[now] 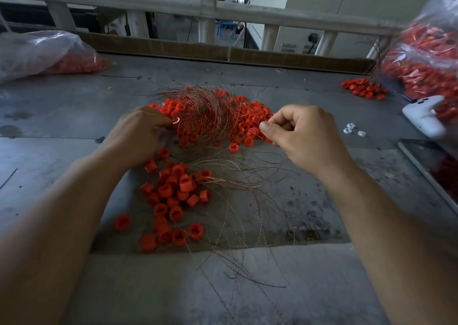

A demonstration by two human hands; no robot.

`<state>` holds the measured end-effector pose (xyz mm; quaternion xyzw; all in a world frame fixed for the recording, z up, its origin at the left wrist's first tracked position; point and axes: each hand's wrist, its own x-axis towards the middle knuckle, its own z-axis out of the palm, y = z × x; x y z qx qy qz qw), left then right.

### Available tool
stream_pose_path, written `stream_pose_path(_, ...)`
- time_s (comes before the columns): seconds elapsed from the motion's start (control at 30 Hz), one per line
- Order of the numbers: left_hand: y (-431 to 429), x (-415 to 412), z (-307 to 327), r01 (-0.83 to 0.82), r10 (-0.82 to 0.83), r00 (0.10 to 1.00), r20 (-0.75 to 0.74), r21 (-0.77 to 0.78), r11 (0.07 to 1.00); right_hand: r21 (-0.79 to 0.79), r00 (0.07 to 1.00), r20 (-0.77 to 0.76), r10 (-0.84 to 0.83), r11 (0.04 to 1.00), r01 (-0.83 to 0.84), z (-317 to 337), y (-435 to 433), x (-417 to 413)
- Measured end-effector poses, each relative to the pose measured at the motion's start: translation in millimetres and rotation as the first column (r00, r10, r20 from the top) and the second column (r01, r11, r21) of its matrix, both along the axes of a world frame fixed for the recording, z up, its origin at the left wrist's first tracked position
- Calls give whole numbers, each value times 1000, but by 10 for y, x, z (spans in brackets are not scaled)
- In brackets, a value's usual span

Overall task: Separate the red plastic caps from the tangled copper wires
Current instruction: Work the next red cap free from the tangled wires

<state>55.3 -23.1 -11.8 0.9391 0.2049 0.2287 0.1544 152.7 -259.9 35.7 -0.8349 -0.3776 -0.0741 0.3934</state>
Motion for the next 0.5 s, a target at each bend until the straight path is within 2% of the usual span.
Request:
stream_pose_path(0.1,-20,-26,38,0,0,1000,-17,13,1000,-5,1000,-2,4,1000,-4,-2,-1,0)
stream_pose_path(0.37,-77,-63,101,-65,68,996,60,-58,996,-19,1000,-12,9,1000,-10,-15,-1,11)
stream_pose_path(0.5,-117,-94,192,-112,134,975,176,-128,985,-22,1000,-20,11,1000,-12,-15,-4,12)
